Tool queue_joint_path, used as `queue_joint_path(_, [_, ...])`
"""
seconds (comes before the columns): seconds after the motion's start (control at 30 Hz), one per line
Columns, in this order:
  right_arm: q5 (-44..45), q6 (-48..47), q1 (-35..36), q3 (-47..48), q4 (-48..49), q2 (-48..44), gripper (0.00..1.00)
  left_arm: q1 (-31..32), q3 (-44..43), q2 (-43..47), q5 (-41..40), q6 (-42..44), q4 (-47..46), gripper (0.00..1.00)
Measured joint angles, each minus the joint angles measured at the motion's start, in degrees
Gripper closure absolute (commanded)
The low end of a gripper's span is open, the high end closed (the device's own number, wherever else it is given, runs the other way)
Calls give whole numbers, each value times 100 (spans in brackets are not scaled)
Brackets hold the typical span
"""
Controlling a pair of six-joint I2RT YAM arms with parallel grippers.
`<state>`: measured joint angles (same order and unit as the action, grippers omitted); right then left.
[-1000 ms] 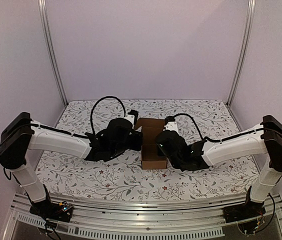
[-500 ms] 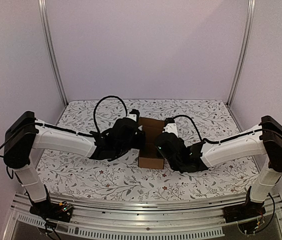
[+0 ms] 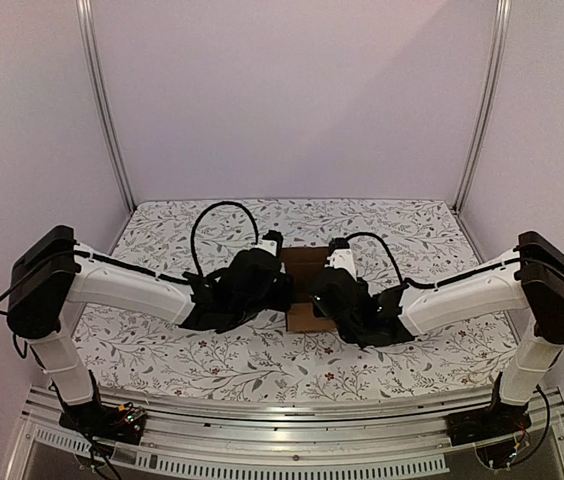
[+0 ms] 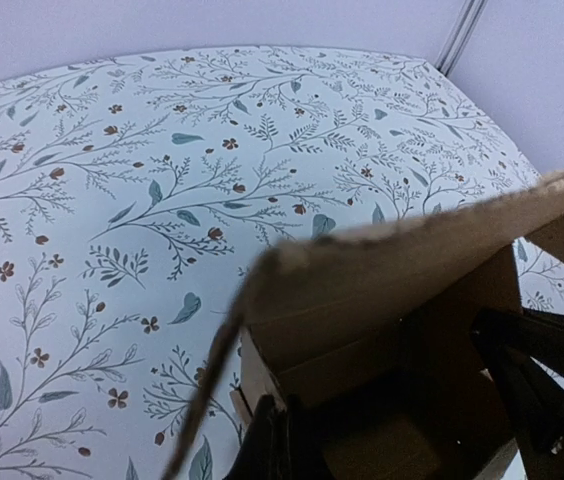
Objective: Fold the paper box
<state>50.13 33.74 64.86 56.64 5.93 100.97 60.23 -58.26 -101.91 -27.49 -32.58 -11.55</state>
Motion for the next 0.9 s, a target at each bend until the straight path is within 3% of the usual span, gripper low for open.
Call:
queue_joint_path(0.33, [37, 26, 2, -72, 52, 85, 99, 144, 466, 0, -24, 120, -691, 100])
queue_joint_path(0.9, [-365, 164, 90, -719, 343, -597, 43, 247, 435, -203, -133, 216, -894, 100])
